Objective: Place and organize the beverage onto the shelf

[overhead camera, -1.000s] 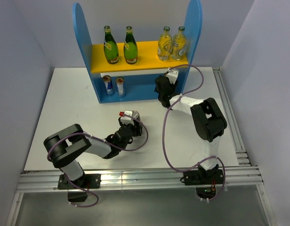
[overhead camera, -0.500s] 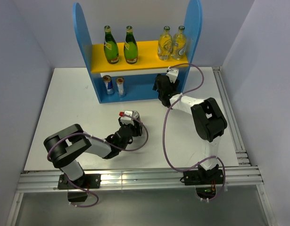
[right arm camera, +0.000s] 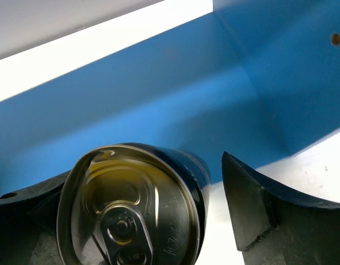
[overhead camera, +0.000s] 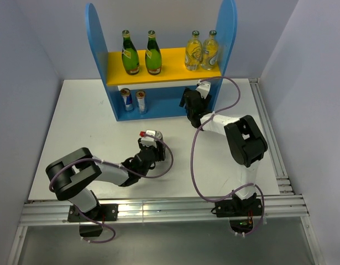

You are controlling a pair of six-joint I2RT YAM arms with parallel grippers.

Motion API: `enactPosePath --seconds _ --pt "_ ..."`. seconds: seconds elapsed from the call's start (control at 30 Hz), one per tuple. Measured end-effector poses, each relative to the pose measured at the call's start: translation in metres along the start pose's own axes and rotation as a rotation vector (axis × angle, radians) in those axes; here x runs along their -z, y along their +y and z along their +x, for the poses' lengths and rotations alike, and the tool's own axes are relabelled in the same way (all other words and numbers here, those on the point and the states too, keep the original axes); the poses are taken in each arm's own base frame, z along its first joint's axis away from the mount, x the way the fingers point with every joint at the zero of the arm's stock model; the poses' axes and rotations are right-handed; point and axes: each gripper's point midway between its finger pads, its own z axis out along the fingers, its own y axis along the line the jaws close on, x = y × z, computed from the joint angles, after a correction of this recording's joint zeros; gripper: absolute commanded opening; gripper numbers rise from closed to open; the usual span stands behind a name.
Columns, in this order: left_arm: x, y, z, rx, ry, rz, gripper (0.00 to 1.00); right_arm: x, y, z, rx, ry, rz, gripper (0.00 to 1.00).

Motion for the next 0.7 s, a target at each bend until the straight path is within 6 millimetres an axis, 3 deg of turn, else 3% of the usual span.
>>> enactPosePath --seconds 0.03,0.47,0.7 --pt "0.001 0.000 0.000 -0.003 0.003 -0.001 0.00 0.001 -0.001 0.001 0.002 -0.003 -0.008 0.99" --pt "0.007 0.001 0.003 -0.030 0.021 -0.012 0.00 0.008 0.008 -0.009 0.014 -0.044 -0.088 1.00" --pt "0.007 0.000 0.002 -0.036 0.026 -0.013 0.00 0.026 0.005 -0.019 0.003 -0.064 -0.101 1.00"
